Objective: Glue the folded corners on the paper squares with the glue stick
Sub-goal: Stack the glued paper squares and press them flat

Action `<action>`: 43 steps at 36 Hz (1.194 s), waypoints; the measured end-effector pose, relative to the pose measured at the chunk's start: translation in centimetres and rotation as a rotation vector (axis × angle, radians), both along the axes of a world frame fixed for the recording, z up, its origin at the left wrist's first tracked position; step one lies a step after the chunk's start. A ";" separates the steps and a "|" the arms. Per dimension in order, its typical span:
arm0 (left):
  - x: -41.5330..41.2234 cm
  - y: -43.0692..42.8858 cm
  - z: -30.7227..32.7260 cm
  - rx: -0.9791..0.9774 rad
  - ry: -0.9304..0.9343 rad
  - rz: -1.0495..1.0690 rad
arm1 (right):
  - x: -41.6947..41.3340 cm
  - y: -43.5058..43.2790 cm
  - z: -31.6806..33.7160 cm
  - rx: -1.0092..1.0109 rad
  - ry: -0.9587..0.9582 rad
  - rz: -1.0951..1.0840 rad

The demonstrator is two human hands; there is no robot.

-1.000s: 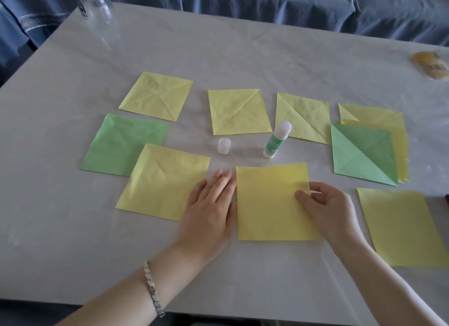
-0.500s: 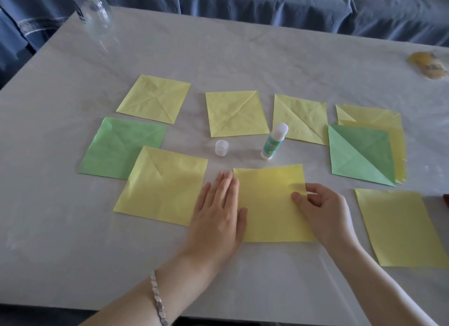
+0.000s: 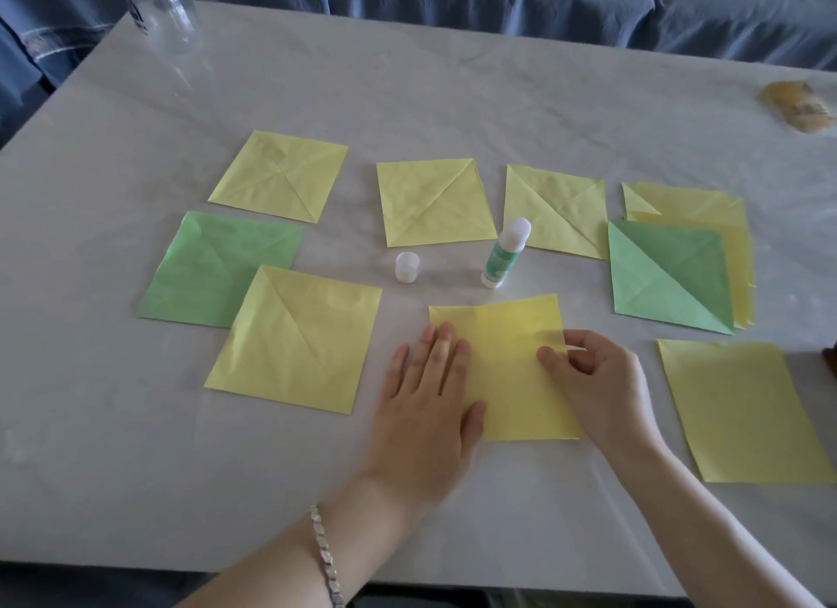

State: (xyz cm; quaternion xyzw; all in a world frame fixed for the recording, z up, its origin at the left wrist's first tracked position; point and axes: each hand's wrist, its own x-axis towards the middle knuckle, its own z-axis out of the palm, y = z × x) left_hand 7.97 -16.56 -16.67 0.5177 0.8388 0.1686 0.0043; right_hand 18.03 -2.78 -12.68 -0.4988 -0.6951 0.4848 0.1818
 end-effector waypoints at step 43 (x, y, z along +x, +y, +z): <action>0.6 0.6 0.5 -0.151 0.032 0.035 | 2.5 -0.3 -0.9 0.474 -0.125 0.111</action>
